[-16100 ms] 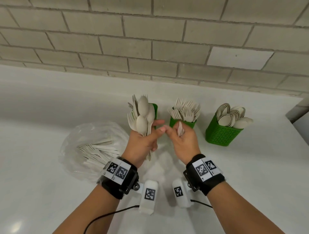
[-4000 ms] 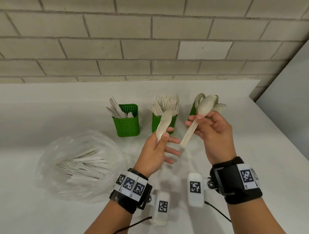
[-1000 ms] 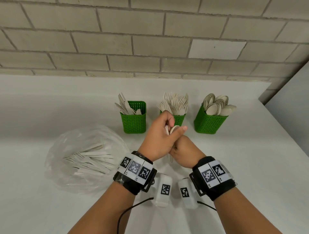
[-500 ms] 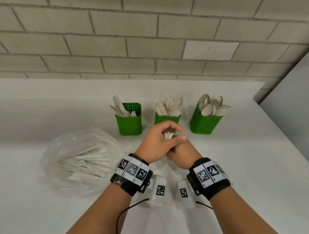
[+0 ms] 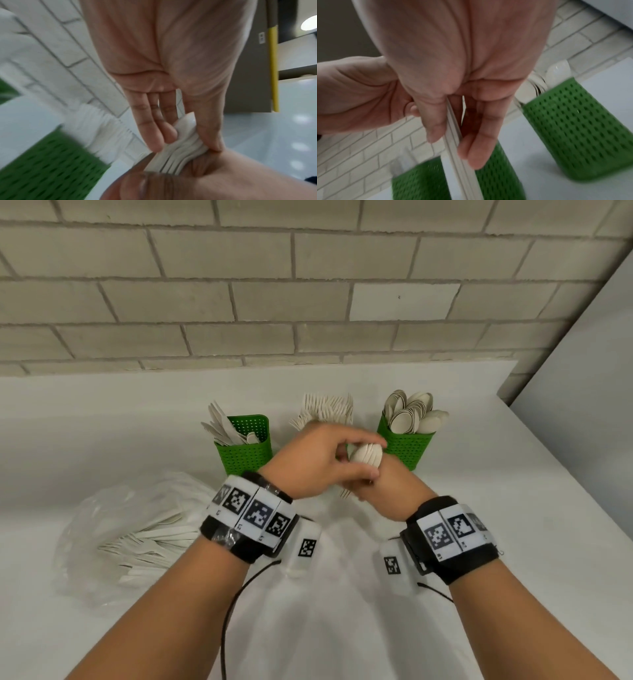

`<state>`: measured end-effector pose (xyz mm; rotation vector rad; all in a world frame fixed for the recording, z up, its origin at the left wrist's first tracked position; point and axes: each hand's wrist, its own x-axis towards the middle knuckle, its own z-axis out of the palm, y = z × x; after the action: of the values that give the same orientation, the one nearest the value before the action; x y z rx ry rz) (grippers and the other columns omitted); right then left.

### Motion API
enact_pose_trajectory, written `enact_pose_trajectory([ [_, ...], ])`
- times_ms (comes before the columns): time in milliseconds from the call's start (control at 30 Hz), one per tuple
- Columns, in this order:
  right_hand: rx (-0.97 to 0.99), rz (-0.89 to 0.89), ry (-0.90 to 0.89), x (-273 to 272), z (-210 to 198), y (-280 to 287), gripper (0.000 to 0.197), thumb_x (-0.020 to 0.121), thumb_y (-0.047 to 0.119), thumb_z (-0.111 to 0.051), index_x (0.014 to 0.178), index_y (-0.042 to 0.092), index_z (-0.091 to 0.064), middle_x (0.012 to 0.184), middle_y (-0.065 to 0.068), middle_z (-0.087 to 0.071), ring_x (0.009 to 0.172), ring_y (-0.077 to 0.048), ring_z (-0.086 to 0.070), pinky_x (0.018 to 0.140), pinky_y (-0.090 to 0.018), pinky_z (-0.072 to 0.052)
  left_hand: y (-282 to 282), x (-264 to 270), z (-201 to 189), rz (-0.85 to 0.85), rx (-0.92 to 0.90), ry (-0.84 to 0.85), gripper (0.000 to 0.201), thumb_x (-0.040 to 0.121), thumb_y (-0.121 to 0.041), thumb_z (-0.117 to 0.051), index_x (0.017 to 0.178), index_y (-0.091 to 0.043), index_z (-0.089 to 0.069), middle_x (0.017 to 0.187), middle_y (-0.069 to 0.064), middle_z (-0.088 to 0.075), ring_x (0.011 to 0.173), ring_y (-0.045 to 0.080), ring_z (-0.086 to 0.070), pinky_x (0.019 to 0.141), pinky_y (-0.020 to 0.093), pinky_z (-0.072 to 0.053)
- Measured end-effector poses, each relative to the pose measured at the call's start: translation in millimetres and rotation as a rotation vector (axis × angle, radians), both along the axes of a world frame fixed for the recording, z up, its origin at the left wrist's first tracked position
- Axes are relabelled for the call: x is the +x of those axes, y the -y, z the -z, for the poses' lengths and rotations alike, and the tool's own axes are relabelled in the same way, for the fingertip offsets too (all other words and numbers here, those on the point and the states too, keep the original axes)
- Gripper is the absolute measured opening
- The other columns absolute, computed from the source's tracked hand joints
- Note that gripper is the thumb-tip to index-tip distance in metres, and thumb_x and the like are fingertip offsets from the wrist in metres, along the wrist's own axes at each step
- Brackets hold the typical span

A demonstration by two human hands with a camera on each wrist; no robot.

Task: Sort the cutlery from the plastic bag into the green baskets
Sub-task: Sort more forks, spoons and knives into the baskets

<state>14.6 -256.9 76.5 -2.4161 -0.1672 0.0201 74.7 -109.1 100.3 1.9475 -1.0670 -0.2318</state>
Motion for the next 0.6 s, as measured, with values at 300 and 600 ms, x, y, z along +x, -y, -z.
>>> enact_pose_trajectory([
  [300,-0.142,0.281,0.158,39,-91,78,0.005,0.088,0.021,-0.062,0.086,0.018,-0.058,0.076,-0.002,-0.063,0.070,-0.017,-0.063,0.056,-0.024,-0.045,82,34,-95,0.031,-0.074,0.386,0.041,0.091,-0.031,-0.067,0.131,-0.028,-0.060,0.122,-0.015,-0.064,0.075,-0.029,-0.048,0.073,-0.004,-0.032],
  [600,-0.115,0.211,0.119,71,-77,129,0.014,0.090,0.016,-0.063,0.086,0.003,-0.063,0.076,-0.017,-0.069,0.070,-0.031,-0.069,0.072,-0.044,-0.057,139,66,-74,-0.053,-0.031,0.370,0.037,0.093,-0.029,-0.063,0.130,-0.025,-0.062,0.119,-0.009,-0.068,0.067,-0.027,-0.049,0.070,-0.002,-0.033],
])
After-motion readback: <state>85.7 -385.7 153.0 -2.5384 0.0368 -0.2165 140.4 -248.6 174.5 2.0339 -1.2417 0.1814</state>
